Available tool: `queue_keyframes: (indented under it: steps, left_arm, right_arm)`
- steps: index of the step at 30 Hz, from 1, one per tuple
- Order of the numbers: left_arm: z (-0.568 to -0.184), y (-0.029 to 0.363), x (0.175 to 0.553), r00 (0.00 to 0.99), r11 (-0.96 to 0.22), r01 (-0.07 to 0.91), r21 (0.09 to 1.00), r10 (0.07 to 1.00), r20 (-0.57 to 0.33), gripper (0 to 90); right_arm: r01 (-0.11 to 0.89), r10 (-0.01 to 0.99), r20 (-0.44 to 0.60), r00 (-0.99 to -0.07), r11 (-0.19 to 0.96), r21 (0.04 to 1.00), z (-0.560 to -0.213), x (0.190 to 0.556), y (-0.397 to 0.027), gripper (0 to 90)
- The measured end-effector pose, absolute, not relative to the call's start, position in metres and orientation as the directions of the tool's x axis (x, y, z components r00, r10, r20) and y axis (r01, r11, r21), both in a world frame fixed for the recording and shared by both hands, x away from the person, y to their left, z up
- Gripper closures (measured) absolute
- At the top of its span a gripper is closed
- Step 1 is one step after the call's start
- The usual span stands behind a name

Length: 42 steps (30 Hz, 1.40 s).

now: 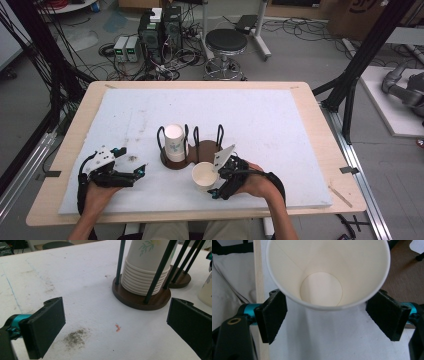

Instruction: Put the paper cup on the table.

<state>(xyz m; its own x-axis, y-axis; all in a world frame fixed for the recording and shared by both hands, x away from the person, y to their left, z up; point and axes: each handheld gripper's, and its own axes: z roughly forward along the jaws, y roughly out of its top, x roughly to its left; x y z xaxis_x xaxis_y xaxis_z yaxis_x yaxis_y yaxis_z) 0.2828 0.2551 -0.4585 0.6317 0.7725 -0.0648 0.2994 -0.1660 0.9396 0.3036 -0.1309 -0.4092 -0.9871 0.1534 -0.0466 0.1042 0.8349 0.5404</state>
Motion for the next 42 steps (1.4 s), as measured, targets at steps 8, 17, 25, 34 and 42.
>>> queue_keyframes:
  steps: [8, 17, 25, 34, 42]
  left_arm:
    - [-0.459, 0.255, 0.283, 0.632, -0.167, 0.298, 0.94, 0.772, -0.064, 1.8]
    - [-0.459, 0.256, 0.283, 0.628, -0.152, 0.303, 0.941, 0.774, -0.078, 1.8]
    - [-0.459, 0.257, 0.283, 0.625, -0.138, 0.306, 0.942, 0.775, -0.089, 1.8]
    - [-0.459, 0.259, 0.284, 0.617, -0.12, 0.317, 0.941, 0.78, -0.108, 1.8]
    - [-0.459, 0.26, 0.284, 0.607, -0.106, 0.322, 0.941, 0.786, -0.119, 1.8]
  right_arm:
    - [0.118, 0.172, -0.047, -0.984, 0.825, 0.552, -0.408, 0.302, -0.139, 17.8]
    - [0.143, 0.198, -0.033, -0.98, 0.805, 0.576, -0.406, 0.301, -0.16, 17.8]
    - [0.157, 0.223, -0.037, -0.974, 0.784, 0.601, -0.404, 0.299, -0.175, 17.9]
    - [0.173, 0.268, -0.047, -0.962, 0.736, 0.654, -0.403, 0.293, -0.194, 17.9]
    - [0.221, 0.373, -0.04, -0.927, 0.629, 0.746, -0.405, 0.289, -0.216, 17.9]
